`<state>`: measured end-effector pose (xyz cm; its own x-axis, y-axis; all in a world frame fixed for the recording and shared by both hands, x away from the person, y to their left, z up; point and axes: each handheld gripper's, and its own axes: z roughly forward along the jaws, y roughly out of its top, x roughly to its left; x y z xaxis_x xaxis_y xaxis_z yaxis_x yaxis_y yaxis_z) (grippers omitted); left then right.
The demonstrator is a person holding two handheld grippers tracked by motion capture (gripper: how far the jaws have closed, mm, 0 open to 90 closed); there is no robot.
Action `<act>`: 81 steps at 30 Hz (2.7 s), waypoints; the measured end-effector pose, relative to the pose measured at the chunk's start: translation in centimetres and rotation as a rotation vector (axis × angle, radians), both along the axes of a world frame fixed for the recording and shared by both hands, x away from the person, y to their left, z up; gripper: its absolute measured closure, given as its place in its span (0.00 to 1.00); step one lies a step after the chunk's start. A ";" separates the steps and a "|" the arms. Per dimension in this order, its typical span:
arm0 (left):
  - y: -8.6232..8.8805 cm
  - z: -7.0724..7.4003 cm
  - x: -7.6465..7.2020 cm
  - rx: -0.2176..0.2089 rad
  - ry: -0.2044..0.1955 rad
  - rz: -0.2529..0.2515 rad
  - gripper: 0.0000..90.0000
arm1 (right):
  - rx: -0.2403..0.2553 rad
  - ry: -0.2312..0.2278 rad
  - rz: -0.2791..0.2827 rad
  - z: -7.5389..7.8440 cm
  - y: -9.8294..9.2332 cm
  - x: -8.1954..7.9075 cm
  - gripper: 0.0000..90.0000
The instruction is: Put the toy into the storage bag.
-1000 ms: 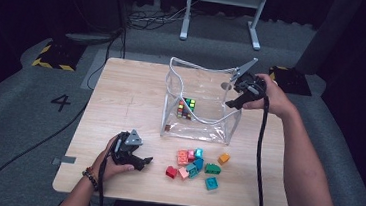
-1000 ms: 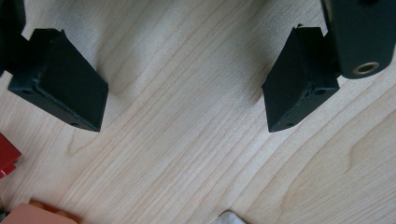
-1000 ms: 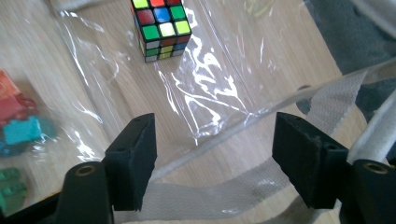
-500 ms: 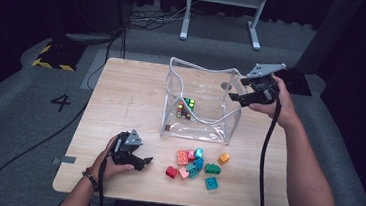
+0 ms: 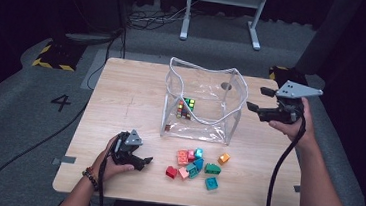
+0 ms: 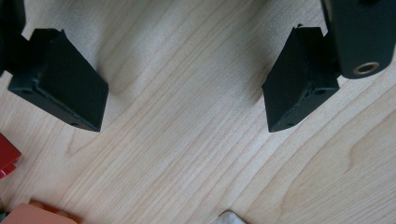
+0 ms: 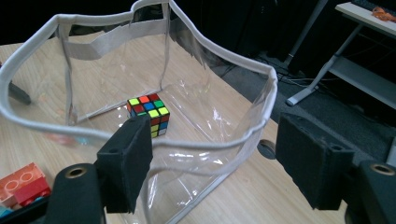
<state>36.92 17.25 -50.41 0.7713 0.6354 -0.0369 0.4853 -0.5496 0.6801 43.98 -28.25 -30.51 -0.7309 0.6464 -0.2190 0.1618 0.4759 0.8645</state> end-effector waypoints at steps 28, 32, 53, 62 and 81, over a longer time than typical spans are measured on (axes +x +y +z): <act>0.0 0.0 0.0 0.002 -0.001 0.001 0.16 | 0.000 0.195 0.070 -13.5 0.3 -5.5 0.32; 0.0 0.0 0.0 0.001 -0.003 0.001 0.16 | -0.020 0.235 0.096 -15.1 1.2 -6.0 0.33; 0.0 0.0 0.0 0.001 -0.001 0.000 0.16 | -0.044 0.288 0.120 -19.0 2.9 -5.2 0.65; 0.0 0.0 0.0 0.001 -0.001 0.000 0.16 | -0.010 0.255 0.086 -17.8 1.2 -5.0 0.65; 0.0 0.0 0.0 0.001 0.000 0.000 0.16 | 0.110 0.152 0.016 -12.2 -2.9 -3.3 0.65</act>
<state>36.92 17.25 -50.41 0.7713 0.6355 -0.0364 0.4852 -0.5499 0.6799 40.65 -31.11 -42.71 -0.7608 0.6482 -0.0334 0.2878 0.3831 0.8778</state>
